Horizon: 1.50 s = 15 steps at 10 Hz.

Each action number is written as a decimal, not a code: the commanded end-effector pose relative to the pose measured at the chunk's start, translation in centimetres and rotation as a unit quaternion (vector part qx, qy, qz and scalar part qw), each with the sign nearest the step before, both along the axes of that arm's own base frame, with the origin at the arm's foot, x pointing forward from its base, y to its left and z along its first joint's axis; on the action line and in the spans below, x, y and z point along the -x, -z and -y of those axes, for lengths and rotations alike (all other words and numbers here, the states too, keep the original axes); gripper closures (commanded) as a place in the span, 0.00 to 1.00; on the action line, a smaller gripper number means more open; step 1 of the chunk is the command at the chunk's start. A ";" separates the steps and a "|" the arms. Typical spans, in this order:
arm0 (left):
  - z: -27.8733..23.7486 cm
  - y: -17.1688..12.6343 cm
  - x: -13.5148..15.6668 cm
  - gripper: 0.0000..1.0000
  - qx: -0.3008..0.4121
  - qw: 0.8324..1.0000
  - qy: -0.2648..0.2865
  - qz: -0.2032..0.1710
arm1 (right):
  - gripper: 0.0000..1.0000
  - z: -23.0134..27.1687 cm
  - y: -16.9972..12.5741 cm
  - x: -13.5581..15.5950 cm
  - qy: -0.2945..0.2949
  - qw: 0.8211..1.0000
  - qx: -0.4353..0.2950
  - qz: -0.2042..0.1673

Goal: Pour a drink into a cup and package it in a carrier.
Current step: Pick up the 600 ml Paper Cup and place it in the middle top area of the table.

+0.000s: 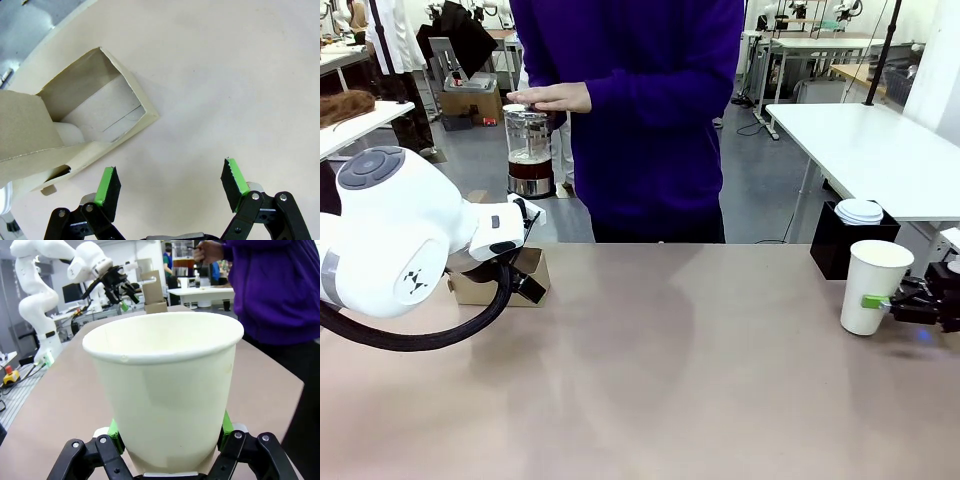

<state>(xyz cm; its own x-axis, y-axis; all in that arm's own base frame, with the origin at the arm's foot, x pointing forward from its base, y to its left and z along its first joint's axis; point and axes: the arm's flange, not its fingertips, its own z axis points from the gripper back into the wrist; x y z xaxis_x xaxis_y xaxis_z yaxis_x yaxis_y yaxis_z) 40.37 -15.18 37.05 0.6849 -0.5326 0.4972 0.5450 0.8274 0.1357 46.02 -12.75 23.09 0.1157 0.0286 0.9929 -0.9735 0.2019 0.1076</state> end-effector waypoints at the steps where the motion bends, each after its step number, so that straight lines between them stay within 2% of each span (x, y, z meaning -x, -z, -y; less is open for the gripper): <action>1: 0.0 0.0 0.0 0.00 0.000 1.000 0.001 0.000 | 0.20 -6.1 -3.2 0.4 0.036 0.999 0.021 -0.002; 3: 0.0 0.0 0.0 0.00 0.000 1.000 0.001 0.000 | 0.20 -11.1 -4.8 0.2 0.046 0.999 0.013 0.017; 4: 0.0 0.0 0.0 0.00 0.000 1.000 0.001 0.000 | 0.20 -13.9 -5.7 -0.5 0.065 0.998 -0.001 0.027; 6: 0.0 0.0 0.0 0.00 0.000 1.000 0.001 0.000 | 0.20 -17.6 -5.8 -3.1 0.099 0.994 -0.017 0.040; 9: 0.0 0.0 0.0 0.00 0.000 1.000 0.001 0.000 | 0.20 -22.6 -4.5 -8.2 0.113 0.992 -0.024 0.055; 11: 0.0 0.0 0.0 0.00 0.000 1.000 0.001 0.000 | 0.20 -24.0 -3.4 -11.0 0.118 0.991 -0.049 0.051; 15: 0.0 0.0 0.0 0.00 0.000 1.000 0.001 0.000 | 0.20 -25.3 -0.9 -13.1 0.110 0.992 -0.045 0.036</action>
<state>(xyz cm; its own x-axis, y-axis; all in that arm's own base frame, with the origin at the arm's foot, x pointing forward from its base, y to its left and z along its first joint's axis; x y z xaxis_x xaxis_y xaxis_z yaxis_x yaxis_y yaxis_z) 40.37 -15.17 37.02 0.6851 -0.5330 0.4966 0.5449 0.8273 0.1363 58.65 12.16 23.74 0.0476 -0.0838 0.9953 -0.9131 0.4003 0.0773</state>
